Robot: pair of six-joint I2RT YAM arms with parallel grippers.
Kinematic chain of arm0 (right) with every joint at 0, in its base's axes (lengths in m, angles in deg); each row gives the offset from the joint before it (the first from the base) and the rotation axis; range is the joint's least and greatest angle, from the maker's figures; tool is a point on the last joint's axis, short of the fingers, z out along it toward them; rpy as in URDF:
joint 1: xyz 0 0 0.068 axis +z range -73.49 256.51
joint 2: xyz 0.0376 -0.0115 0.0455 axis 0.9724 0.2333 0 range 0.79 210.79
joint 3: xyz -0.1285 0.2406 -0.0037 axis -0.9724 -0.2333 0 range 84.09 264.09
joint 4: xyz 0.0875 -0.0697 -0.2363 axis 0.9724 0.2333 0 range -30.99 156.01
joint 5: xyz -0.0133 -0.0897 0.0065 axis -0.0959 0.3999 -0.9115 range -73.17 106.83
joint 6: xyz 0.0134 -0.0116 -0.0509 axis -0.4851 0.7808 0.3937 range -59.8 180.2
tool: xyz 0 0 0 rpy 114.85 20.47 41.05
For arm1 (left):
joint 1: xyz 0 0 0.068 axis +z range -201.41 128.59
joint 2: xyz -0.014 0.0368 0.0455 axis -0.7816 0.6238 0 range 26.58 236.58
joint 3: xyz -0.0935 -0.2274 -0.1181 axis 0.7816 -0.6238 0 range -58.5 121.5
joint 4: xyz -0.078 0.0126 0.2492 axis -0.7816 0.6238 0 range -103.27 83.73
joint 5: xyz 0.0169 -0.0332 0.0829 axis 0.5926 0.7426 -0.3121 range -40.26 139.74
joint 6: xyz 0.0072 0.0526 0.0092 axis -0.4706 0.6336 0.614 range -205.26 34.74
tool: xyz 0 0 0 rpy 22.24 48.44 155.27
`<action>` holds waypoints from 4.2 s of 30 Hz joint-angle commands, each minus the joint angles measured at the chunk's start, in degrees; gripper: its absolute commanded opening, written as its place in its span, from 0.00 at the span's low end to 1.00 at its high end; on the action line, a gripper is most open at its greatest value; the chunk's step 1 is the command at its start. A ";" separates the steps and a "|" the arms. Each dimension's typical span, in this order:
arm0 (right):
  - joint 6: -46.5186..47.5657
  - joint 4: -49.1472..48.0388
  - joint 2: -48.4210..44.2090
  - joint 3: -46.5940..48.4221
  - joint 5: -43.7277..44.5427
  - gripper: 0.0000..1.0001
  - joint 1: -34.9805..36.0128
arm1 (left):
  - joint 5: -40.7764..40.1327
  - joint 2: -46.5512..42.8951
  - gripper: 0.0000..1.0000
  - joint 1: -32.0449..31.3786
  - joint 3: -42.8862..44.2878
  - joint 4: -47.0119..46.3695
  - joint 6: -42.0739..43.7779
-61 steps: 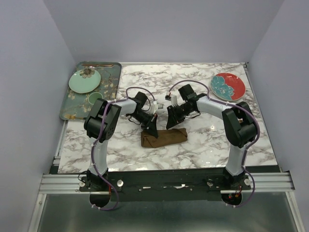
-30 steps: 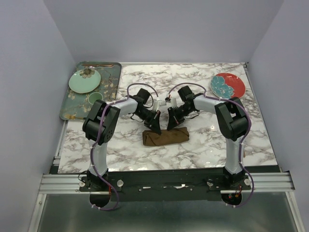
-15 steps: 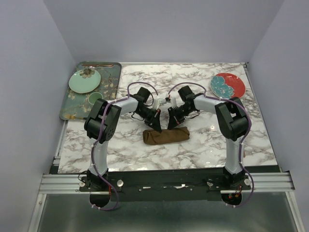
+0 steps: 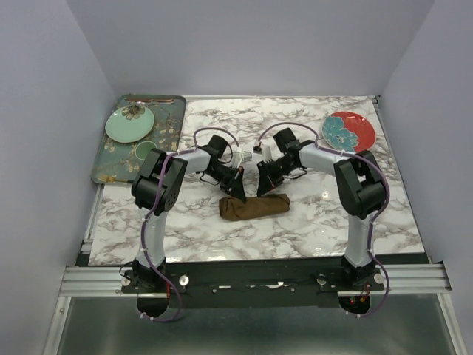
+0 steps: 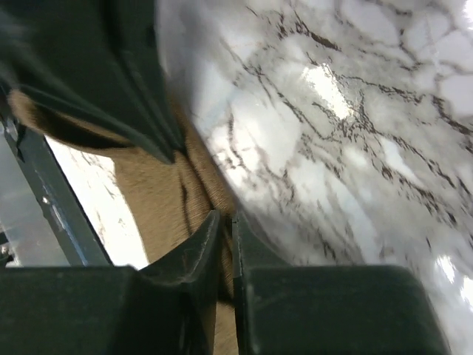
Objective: Fold the napkin into a case and place the utensils inside
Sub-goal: Stuff the top corner of the smaller-rectangle-folded napkin into the folded napkin.
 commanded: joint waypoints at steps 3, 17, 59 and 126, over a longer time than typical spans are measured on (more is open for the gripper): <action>-1.40 1.14 -13.13 0.87 6.55 0.25 -1.85 | -3.38 1.83 0.00 0.21 -2.72 -2.14 1.58; 17.31 -0.52 -31.34 -16.52 22.37 0.17 7.62 | -3.03 3.41 0.00 0.38 -2.37 -1.62 2.28; 8.62 -1.76 -10.34 -12.67 34.69 0.08 12.39 | 1.28 -22.51 0.08 4.43 -20.28 -25.85 -30.31; 3.42 5.88 -20.95 -8.01 33.90 0.23 10.98 | -16.04 -7.57 0.00 -3.48 -32.25 -54.00 -55.38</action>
